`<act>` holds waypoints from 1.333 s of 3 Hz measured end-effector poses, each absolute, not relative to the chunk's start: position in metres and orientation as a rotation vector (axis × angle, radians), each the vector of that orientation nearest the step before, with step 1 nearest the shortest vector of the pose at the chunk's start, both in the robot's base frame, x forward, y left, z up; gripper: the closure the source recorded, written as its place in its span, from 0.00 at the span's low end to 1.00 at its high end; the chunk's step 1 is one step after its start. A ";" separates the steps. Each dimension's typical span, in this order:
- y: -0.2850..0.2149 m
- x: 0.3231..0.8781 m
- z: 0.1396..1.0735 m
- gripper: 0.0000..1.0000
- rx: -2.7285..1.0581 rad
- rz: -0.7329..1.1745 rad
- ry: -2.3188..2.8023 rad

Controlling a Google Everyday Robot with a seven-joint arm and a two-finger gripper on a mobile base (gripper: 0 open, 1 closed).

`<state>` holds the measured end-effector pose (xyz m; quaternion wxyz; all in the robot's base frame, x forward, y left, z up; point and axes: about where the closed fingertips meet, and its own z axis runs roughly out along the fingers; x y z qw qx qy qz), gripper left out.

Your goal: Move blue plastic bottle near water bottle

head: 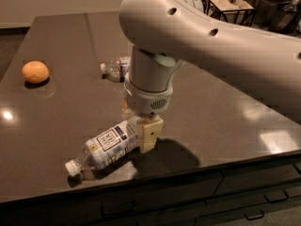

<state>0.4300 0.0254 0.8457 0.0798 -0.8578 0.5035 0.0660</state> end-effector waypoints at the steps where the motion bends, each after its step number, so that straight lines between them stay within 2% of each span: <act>1: 0.023 0.440 0.849 0.62 -2.533 0.180 1.561; 2: 0.012 0.463 0.862 0.85 -2.436 0.172 1.665; 3: -0.005 0.495 0.877 1.00 -2.302 0.181 1.787; 4: -0.021 0.526 0.882 1.00 -2.186 0.166 1.901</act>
Offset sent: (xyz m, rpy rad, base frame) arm 0.0721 -0.0297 0.0403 0.0486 -0.0245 -0.2818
